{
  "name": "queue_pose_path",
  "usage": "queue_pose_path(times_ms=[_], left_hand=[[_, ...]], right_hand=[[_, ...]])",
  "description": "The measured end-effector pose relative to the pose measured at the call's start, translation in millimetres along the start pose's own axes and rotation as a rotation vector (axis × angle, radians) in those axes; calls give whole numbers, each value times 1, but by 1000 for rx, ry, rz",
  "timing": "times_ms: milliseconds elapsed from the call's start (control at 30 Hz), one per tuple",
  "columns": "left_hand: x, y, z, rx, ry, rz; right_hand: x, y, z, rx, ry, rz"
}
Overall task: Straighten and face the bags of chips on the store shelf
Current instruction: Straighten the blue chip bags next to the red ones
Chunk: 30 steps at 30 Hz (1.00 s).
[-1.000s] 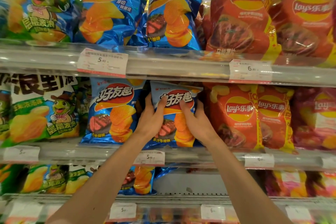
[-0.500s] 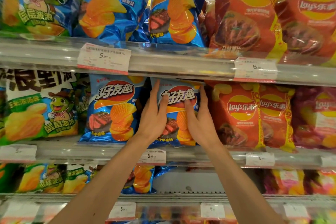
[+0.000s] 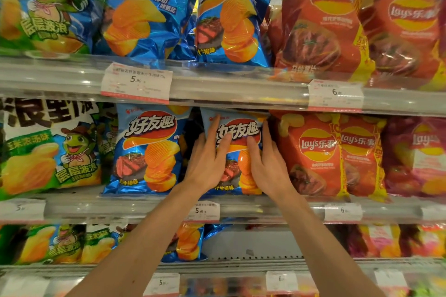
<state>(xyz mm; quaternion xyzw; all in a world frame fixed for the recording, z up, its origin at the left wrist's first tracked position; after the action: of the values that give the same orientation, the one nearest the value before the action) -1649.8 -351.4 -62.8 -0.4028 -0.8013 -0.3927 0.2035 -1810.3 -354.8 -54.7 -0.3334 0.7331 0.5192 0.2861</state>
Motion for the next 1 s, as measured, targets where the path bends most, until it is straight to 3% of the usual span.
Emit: queue_pose_path(times_ms=[200,333,600,800,1000], left_hand=[[1,11,10,-39,62,111],[11,23,31,22,14,133],[32,50,91,191,81,111],[35,62,120,208,188,177],[25,87,126,257,171,223]], right_hand=[[14,9,14,-137,-54,-162],[27,25,36,-125,-73,-232],[38,51,86,-44,-37,-307],[49,48,101,-56,-77,-292],[39,41,107,-57,-107,-296]])
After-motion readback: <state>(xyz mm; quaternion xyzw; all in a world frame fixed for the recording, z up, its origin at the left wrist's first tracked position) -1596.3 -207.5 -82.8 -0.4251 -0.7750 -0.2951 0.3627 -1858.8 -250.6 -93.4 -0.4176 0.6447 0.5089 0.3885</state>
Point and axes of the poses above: each hand's wrist, its own z-axis away from the middle knuckle, its own y-axis out of the back of the hand, x = y × z, the point moved 2 cm from there along -z, towards the middle knuckle, and after that the axes turned 11 degrees about -y, right-handed, at the moved point
